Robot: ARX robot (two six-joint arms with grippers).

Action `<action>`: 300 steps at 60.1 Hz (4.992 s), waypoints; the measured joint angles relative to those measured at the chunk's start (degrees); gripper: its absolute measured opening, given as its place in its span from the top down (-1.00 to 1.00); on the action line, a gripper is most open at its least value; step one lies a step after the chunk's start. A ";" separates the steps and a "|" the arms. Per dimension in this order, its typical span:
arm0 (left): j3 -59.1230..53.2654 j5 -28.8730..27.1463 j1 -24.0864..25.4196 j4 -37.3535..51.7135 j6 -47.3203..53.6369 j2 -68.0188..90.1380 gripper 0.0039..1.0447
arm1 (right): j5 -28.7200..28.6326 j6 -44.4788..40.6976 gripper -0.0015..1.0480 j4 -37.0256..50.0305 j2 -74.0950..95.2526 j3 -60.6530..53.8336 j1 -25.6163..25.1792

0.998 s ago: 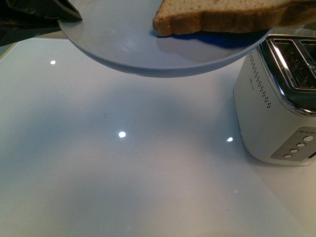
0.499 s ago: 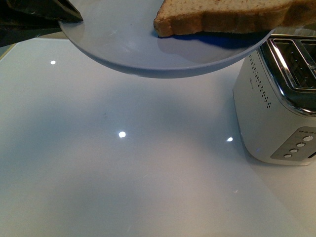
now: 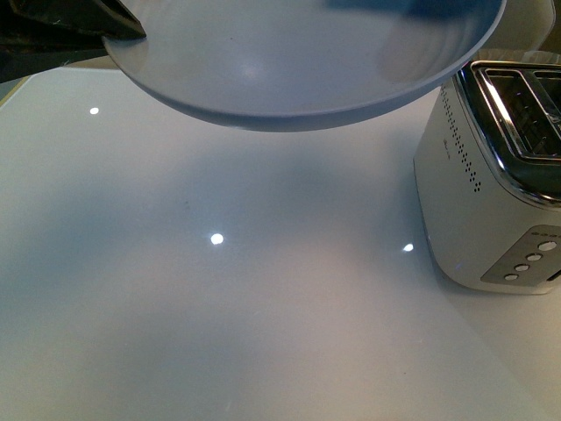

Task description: Left arm holds plate, right arm toasts bread

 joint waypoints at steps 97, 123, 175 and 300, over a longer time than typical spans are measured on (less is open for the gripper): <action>0.00 0.63 0.96 -0.17 0.39 0.00 0.95 | 28.11 -63.17 0.95 -30.58 28.72 23.85 -1.62; 0.00 0.81 1.18 -0.22 0.48 0.00 0.95 | 27.67 -63.17 0.95 -31.06 33.33 25.49 -0.85; 0.00 1.25 1.51 -0.46 0.72 0.00 0.95 | 21.53 -55.52 -0.72 -18.62 22.08 13.31 -3.08; 0.00 1.25 2.01 -1.03 1.57 0.00 0.95 | 21.92 -57.11 0.97 -9.90 -44.61 -31.85 -6.86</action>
